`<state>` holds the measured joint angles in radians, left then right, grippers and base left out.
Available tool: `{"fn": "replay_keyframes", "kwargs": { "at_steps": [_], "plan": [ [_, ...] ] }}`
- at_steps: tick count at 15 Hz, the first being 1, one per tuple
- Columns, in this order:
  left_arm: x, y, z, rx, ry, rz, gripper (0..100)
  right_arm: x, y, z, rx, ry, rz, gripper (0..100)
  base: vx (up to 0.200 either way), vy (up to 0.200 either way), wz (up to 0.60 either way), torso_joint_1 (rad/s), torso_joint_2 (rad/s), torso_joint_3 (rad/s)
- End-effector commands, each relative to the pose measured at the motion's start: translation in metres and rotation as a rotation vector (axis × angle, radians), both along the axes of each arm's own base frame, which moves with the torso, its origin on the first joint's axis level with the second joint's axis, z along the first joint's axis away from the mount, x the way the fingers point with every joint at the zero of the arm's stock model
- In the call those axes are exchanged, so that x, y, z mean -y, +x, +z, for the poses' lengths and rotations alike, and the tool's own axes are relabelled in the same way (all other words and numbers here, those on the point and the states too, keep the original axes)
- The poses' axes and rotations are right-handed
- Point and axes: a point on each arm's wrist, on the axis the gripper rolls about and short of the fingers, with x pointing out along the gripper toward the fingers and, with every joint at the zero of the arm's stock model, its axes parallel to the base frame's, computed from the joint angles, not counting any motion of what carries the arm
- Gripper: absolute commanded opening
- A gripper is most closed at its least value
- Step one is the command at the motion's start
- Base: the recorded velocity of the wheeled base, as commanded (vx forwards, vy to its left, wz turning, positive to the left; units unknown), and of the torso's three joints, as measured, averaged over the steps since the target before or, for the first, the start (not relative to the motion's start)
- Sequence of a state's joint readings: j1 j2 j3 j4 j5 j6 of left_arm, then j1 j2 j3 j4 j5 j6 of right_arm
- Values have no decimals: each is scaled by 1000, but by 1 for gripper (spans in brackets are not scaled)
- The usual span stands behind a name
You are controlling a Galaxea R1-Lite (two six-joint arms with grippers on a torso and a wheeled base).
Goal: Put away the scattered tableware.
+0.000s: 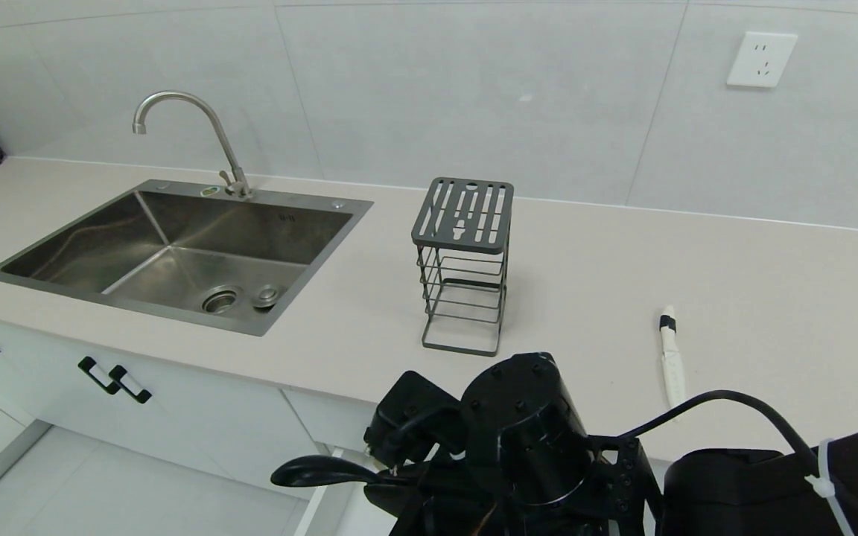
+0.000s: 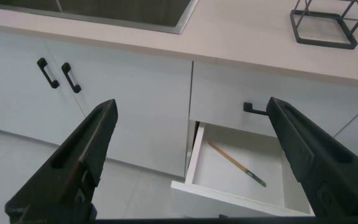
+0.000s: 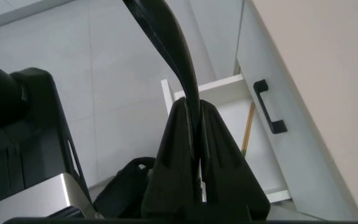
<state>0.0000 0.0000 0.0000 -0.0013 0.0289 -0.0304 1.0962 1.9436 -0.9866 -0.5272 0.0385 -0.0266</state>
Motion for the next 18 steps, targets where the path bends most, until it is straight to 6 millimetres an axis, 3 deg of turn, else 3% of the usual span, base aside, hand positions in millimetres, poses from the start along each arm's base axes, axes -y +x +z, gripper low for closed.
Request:
{"fn": "replay_keyframes", "kwargs": {
  "at_steps": [1, 6, 18],
  "plan": [
    [0, 0, 0, 0, 0, 0, 100, -1, -1, -2, 12, -10, 9, 0, 0, 0, 0, 0, 0, 0],
    [0, 0, 0, 0, 0, 0, 100, -2, 0, -7, 102, -74, 61, 0, 0, 0, 0, -21, 42, 24],
    [0, 0, 0, 0, 0, 0, 100, -12, 2, -3, 114, -50, 65, 0, 0, 0, 0, -262, 514, 247]
  ]
}}
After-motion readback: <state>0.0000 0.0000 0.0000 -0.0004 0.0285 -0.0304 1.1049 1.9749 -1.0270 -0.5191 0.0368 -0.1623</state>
